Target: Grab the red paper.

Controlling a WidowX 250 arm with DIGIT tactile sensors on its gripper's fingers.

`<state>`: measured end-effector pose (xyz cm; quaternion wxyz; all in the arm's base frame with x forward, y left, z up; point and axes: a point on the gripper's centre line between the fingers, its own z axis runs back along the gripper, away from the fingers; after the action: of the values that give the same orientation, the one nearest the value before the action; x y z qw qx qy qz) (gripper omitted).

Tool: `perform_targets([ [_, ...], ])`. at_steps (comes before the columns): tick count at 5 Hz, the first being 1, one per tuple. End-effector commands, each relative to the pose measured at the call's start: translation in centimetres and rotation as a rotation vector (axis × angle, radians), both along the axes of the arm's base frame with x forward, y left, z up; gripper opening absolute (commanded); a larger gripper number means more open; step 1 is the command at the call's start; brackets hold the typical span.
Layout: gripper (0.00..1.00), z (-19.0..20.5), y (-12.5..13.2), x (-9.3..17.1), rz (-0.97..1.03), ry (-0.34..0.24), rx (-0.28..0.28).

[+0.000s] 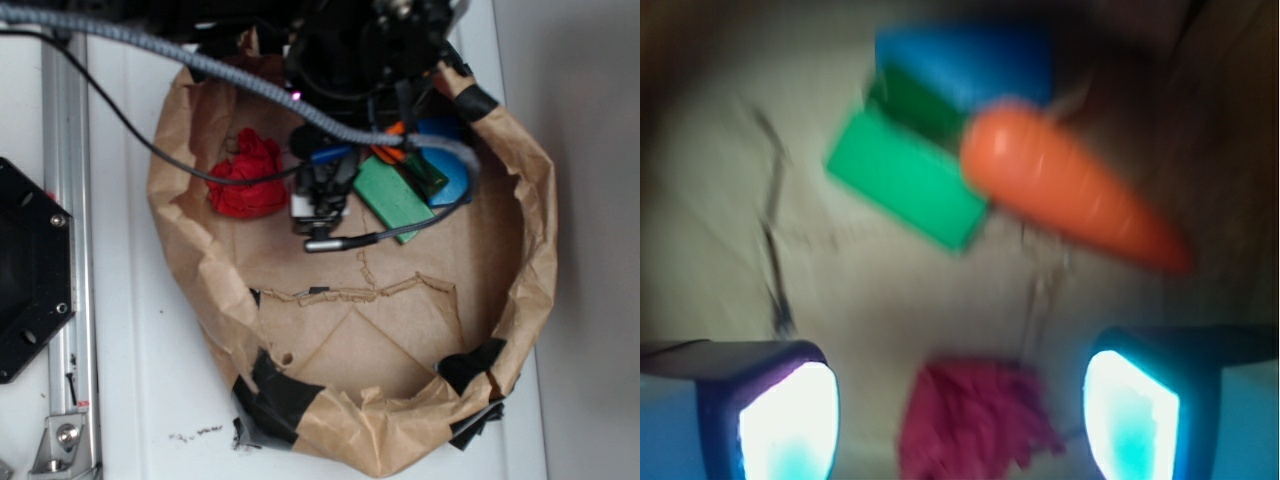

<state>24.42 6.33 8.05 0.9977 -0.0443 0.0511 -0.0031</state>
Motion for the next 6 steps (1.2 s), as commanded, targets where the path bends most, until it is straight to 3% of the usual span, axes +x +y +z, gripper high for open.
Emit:
perform_targets([
  [1, 1.00, -6.9, -2.3, -4.6, -0.141, 0.127, 0.022],
  [2, 0.00, -9.2, -2.3, -4.9, -0.116, 0.116, 0.085],
  [3, 0.00, -5.9, -2.1, -3.2, -0.079, -0.005, 0.058],
  [4, 0.00, -0.8, -2.4, -1.5, -0.073, -0.181, 0.002],
  [5, 0.00, 4.4, -1.6, 0.2, 0.097, -0.305, -0.010],
  [6, 0.00, 9.2, -2.0, 1.5, 0.117, -0.278, -0.115],
])
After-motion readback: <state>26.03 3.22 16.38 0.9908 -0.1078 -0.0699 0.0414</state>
